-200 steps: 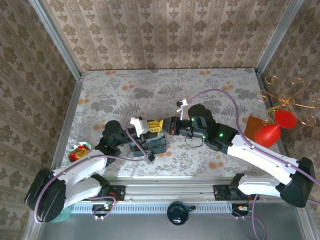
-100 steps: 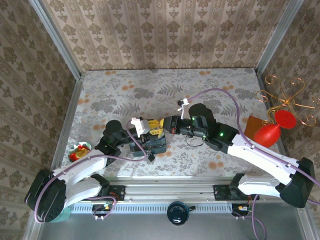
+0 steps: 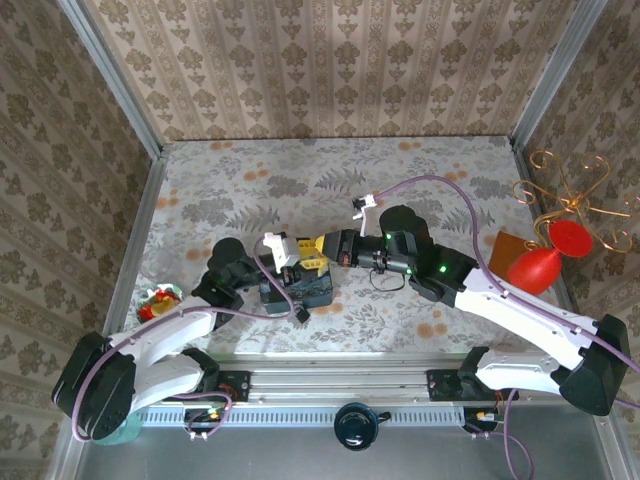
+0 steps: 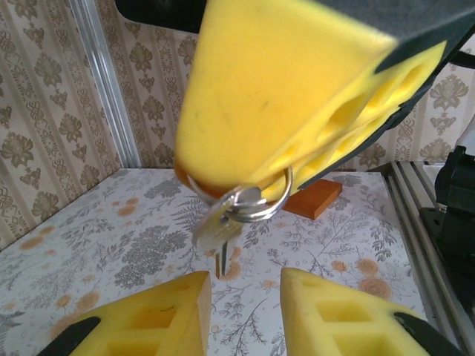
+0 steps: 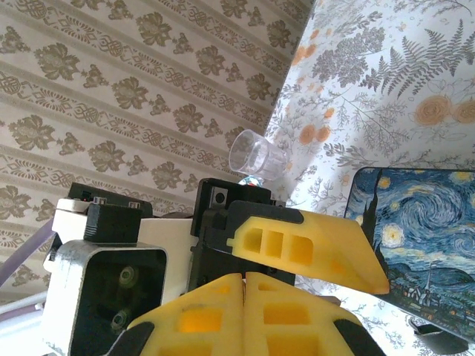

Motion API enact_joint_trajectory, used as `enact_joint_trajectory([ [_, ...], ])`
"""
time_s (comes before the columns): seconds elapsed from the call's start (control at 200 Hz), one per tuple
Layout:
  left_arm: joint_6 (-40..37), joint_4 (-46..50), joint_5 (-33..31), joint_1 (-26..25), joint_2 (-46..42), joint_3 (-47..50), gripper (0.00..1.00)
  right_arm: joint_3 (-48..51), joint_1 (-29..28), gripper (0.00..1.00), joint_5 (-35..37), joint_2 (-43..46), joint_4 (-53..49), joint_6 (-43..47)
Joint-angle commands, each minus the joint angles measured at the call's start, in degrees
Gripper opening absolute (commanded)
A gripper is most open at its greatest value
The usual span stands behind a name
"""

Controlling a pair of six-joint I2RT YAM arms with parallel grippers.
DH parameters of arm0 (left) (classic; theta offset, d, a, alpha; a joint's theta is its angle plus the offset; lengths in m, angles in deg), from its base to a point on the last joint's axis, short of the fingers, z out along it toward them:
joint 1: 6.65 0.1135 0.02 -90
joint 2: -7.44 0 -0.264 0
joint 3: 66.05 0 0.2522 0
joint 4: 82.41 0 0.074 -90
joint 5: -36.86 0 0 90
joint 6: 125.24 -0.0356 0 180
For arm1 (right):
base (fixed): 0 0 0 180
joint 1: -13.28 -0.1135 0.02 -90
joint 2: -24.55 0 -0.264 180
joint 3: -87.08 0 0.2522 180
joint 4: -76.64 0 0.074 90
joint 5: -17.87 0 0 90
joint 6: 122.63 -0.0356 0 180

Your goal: Unlock a padlock with a key

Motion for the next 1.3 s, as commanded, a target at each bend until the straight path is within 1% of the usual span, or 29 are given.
enact_joint_trajectory([
  [0.0,1.7,-3.0,2.1,0.6,-0.3,-1.7,0.3,-0.1,0.3,0.0,-1.3,-0.6,2.3,-0.8],
  [0.12,2.8,-4.2,2.8,1.1,-0.6,-1.5,0.27,0.2,0.3,0.0,-1.3,-0.7,2.7,-0.9],
  [0.265,4.1,-4.4,5.7,1.2,-0.7,-2.4,0.22,0.7,0.2,0.0,-1.9,-0.4,4.2,-0.9],
  [0.395,3.9,-4.1,5.9,1.3,-1.2,-2.3,0.17,1.0,0.2,0.0,-1.0,0.1,3.9,-0.6],
  [0.555,4.0,-4.1,5.4,1.5,-1.5,-1.8,0.15,1.3,0.2,0.0,-0.9,-0.1,4.2,-0.7],
  [0.615,4.1,-4.1,4.9,1.5,-1.8,-1.8,0.16,1.4,0.3,0.0,-1.0,-0.1,4.5,-0.7],
  [0.695,4.0,-4.1,3.9,1.6,-2.0,-1.6,0.24,1.6,0.3,0.0,-1.2,0.1,4.8,-0.9],
  [0.82,3.7,-3.5,1.9,2.4,-2.2,-1.1,0.28,1.7,0.3,0.0,-1.5,0.6,5.2,-1.1],
  [0.915,4.6,-4.0,2.3,3.1,-1.7,-1.3,0.32,2.0,0.2,0.0,-1.6,0.7,5.6,-1.2],
  [0.985,4.9,-4.2,4.1,3.2,-1.2,-1.9,0.3,2.0,0.2,0.0,-1.8,0.6,5.9,-1.2],
  [1.075,5.6,-4.5,5.6,3.2,-0.8,-2.4,0.24,1.9,0.2,0.0,-1.8,0.4,6.1,-1.0],
  [1.295,5.3,-4.1,5.5,3.2,-0.9,-2.3,0.16,1.9,0.2,0.0,-1.2,0.7,5.7,-0.5],
])
